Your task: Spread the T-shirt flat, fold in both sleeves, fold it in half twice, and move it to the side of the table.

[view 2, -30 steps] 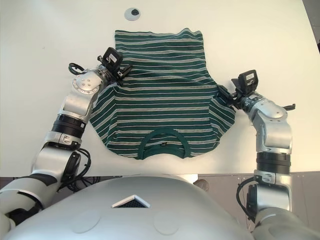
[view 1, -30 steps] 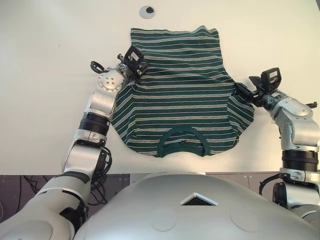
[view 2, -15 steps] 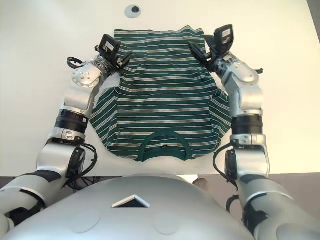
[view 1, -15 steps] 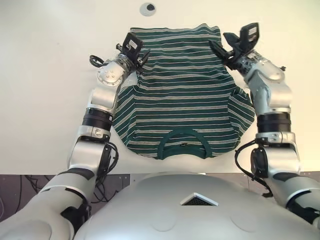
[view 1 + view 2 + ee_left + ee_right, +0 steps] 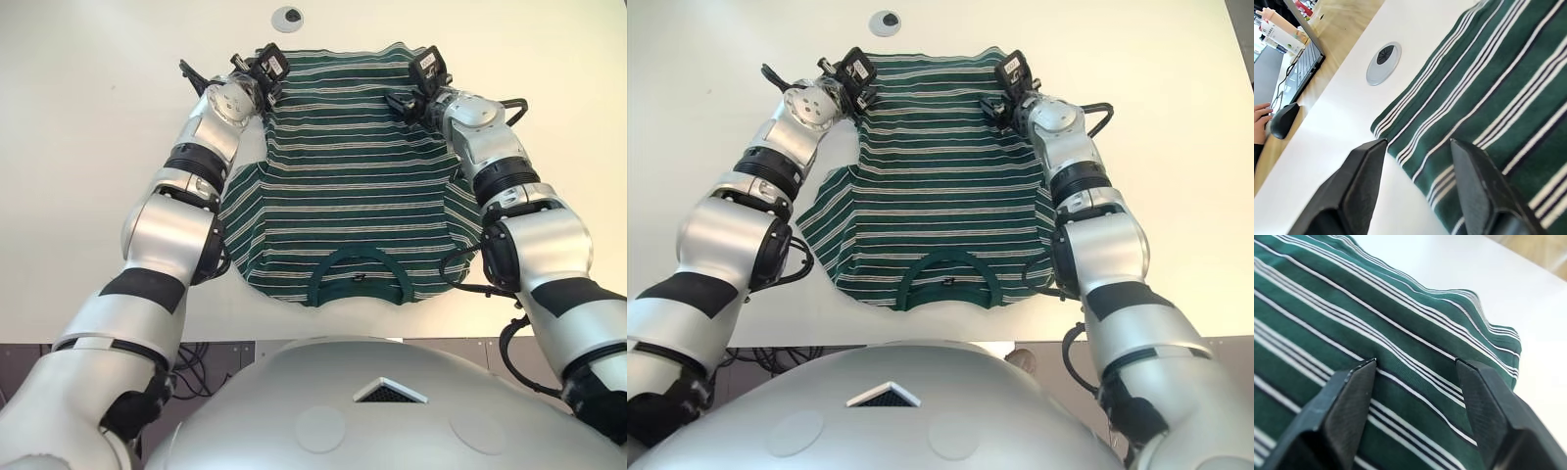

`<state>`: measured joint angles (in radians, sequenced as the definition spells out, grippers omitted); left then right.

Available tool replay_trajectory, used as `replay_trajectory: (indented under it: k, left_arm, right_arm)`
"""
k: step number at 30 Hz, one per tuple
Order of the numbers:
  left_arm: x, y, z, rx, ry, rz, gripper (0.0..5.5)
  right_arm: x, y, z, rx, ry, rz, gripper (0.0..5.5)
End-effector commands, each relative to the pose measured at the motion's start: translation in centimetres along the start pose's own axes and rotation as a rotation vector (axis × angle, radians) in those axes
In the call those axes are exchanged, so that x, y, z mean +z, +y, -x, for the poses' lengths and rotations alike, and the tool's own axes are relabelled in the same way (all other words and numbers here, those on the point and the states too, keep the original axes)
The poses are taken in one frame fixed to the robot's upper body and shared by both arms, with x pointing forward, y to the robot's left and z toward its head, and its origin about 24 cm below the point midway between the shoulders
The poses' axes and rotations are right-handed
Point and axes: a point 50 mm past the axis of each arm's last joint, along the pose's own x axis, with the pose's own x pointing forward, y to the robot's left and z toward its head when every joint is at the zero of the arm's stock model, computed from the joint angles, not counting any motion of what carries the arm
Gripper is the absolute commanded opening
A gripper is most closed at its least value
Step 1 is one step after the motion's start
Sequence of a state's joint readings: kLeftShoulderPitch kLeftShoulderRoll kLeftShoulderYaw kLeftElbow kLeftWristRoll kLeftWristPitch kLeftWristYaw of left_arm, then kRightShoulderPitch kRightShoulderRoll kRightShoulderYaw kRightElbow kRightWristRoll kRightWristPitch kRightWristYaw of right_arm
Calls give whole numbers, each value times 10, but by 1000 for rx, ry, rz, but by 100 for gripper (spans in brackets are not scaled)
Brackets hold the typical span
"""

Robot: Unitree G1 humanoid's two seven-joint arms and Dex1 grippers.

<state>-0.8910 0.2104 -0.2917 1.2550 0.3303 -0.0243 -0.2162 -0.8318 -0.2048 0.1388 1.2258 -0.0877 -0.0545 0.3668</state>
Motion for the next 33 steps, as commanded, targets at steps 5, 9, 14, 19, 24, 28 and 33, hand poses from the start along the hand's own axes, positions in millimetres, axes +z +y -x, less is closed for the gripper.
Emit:
replay_trajectory:
  k: [5, 9, 14, 19, 24, 28, 33]
  left_arm:
    - [22, 27, 5, 141, -204, 227, 235]
    - [24, 54, 21, 235, -367, 384, 235]
    - [-13, 62, 122, 376, -520, 554, 235]
    - [-65, -3, 222, 368, -434, 806, 235]
    - [-87, -26, 250, 346, -345, 946, 235]
    - [-104, -41, 266, 368, -247, 1070, 235]
    - [-119, -63, 279, 232, -140, 1177, 235]
  right_arm:
    - [28, -31, 12, -73, -242, -150, 294]
    - [28, -59, 41, -100, -375, -179, 294]
    - [13, -63, 151, -168, -483, -292, 294]
    - [-29, -21, 240, -308, -429, -478, 294]
    - [-58, 26, 276, -378, -301, -639, 294]
    - [-71, 49, 290, -368, -203, -744, 294]
    - [-94, 67, 288, -374, -100, -901, 294]
